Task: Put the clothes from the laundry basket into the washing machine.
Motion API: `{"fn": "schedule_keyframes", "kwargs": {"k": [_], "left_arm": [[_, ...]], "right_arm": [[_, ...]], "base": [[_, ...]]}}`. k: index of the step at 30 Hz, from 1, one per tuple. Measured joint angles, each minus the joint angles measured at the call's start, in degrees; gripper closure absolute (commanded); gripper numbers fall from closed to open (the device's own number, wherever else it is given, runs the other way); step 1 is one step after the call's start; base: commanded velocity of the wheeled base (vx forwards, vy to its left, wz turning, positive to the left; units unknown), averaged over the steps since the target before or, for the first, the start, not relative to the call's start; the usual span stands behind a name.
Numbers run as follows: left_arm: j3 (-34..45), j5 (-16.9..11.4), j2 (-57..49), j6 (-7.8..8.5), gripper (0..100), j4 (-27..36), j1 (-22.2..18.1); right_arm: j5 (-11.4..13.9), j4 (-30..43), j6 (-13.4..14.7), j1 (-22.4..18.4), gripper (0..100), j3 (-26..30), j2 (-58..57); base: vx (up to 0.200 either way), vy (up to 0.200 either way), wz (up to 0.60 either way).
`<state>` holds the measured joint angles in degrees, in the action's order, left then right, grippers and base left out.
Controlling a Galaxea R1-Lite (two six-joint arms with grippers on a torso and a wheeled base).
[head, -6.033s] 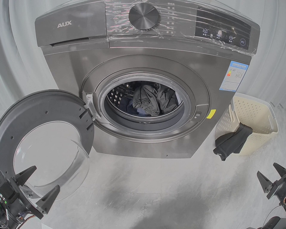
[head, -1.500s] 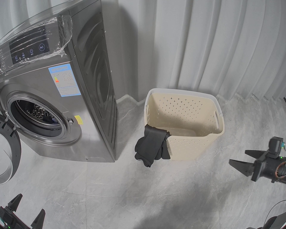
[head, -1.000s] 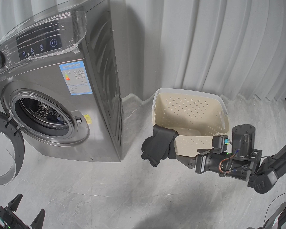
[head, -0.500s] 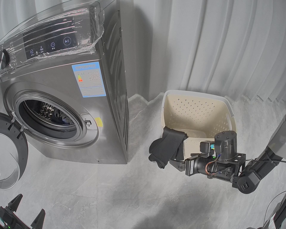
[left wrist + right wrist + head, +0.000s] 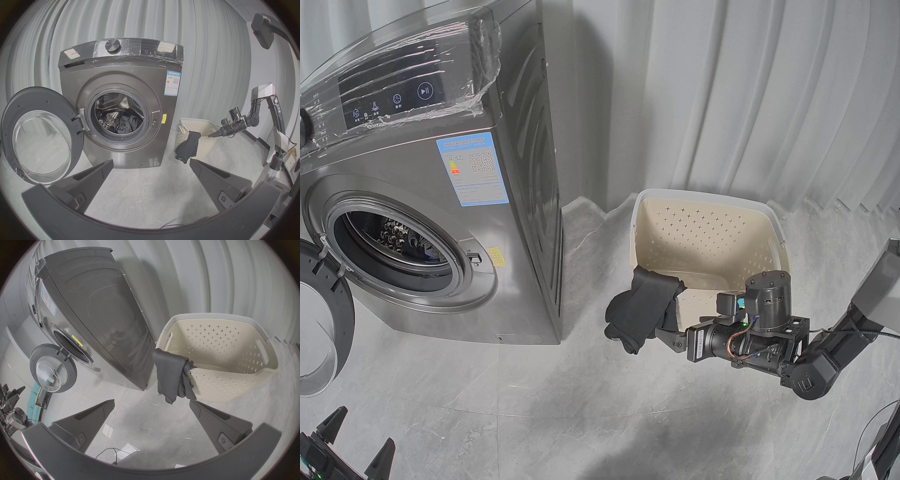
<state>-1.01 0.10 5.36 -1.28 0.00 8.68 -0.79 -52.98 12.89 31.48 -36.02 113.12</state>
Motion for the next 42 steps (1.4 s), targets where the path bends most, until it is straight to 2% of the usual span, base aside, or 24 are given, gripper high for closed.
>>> {"fn": "schedule_keyframes", "kwargs": {"k": [3, 9, 15, 22, 36, 37, 42], "left_arm": [[0.0, -0.1, 0.0, 0.06, 0, 0.0, 0.0], [0.0, 0.1, 0.0, 0.02, 0, 0.0, 0.0], [0.0, 0.1, 0.0, -0.11, 0, 0.0, 0.0], [0.0, 0.0, 0.0, -0.35, 0, 0.0, 0.0], [0.0, 0.0, 0.0, -0.46, 0, 0.0, 0.0], [0.0, 0.0, 0.0, -0.49, 0, 0.0, 0.0], [0.0, 0.0, 0.0, -0.5, 0, 0.0, 0.0]], "right_arm": [[-0.1, -0.7, -0.4, -0.7, 0, -1.0, 1.0], [-1.0, -1.2, -0.7, -2.2, 0, -3.0, 3.2], [-1.0, -2.1, -1.1, -3.0, 0, -5.9, 6.0], [-1.0, -3.1, -2.9, -3.2, 0, -10.8, 10.9], [-0.8, -4.6, -3.6, -2.6, 0, -18.6, 18.9], [-0.8, -5.0, -3.9, -2.6, 100, -18.9, 19.3], [-0.8, -5.4, -4.4, -2.9, 100, -19.3, 20.6]], "base": [[0.0, 0.0, 0.0], [0.2, 0.0, 0.0], [0.0, 0.0, 0.0], [0.0, 0.0, 0.0], [0.0, 0.0, 0.0], [0.0, 0.0, 0.0], [0.0, 0.0, 0.0]]}}
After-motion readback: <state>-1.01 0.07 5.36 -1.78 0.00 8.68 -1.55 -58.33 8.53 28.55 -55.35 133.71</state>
